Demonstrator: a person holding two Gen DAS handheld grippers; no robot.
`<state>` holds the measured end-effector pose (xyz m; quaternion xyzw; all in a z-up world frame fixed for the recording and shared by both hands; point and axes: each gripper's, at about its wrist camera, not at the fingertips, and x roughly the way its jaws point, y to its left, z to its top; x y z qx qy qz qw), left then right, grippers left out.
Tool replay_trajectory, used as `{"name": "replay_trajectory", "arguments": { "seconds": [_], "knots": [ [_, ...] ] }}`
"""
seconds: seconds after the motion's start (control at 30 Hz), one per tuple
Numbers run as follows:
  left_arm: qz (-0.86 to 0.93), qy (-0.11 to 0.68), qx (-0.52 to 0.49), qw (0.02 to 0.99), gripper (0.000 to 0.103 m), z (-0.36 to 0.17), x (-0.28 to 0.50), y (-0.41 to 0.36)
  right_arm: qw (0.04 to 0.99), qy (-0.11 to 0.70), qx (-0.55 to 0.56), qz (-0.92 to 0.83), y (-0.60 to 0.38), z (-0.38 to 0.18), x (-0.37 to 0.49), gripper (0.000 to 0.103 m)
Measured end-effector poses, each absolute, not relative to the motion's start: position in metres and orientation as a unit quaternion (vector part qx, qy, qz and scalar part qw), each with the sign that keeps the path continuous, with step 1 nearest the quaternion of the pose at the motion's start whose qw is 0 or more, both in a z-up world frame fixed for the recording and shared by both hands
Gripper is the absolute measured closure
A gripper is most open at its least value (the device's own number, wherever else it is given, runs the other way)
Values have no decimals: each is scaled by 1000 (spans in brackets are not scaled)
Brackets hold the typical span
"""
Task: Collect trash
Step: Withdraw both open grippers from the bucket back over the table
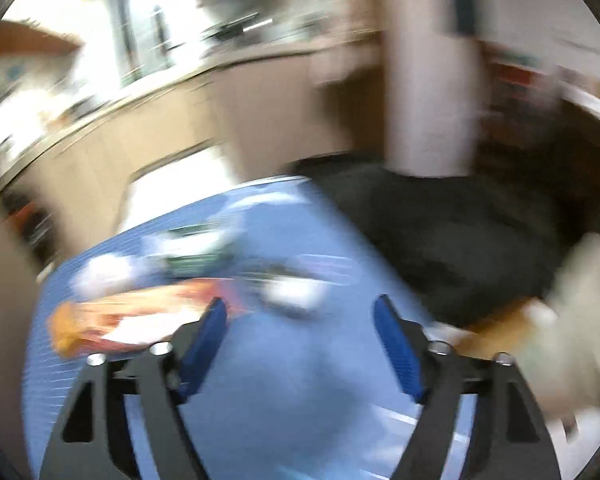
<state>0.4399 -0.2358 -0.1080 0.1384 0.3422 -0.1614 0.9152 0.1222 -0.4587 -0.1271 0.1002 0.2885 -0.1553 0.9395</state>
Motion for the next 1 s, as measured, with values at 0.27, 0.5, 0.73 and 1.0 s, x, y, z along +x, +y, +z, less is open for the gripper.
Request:
{"name": "replay_trajectory", "arguments": {
  "seconds": [0.27, 0.5, 0.73, 1.0],
  "knots": [
    [-25, 480, 120, 869, 13, -149, 685, -147, 920, 342, 30, -187, -416, -151, 148, 20],
    [-55, 503, 125, 854, 11, -166, 687, -127, 936, 315, 28, -153, -406, -133, 157, 20],
    [-154, 502, 120, 842, 11, -168, 570, -93, 948, 305, 35, -87, -379, -134, 178, 20],
    [-180, 367, 49, 911, 12, -89, 445, -36, 952, 305, 17, -20, -333, -136, 197, 20]
  ]
}}
